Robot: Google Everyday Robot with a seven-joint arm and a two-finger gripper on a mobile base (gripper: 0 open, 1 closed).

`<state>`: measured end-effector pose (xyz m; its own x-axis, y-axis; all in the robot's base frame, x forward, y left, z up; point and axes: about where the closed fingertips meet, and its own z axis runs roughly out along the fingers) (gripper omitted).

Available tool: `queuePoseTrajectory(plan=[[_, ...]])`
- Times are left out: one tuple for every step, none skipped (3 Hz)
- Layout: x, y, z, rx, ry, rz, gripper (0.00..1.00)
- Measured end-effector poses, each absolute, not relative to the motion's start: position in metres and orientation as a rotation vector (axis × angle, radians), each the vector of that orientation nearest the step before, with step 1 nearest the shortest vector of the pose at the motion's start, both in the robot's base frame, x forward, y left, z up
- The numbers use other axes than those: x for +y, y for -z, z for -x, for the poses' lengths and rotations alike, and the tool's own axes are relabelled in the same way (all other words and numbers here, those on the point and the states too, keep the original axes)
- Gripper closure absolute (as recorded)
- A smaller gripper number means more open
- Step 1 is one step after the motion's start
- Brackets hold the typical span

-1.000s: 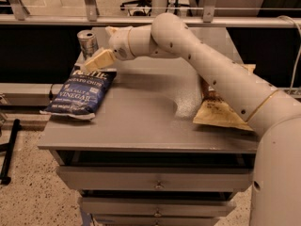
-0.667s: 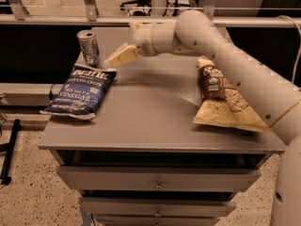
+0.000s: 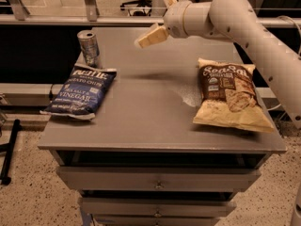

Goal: Move redbull can near blue chip bag

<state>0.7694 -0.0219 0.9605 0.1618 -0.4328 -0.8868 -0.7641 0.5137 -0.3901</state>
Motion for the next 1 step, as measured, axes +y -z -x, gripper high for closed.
queuePoseTrajectory(plan=[[-0.0233, -0.9628, -0.7705, 1.463, -0.316, 1.097, 0.0]])
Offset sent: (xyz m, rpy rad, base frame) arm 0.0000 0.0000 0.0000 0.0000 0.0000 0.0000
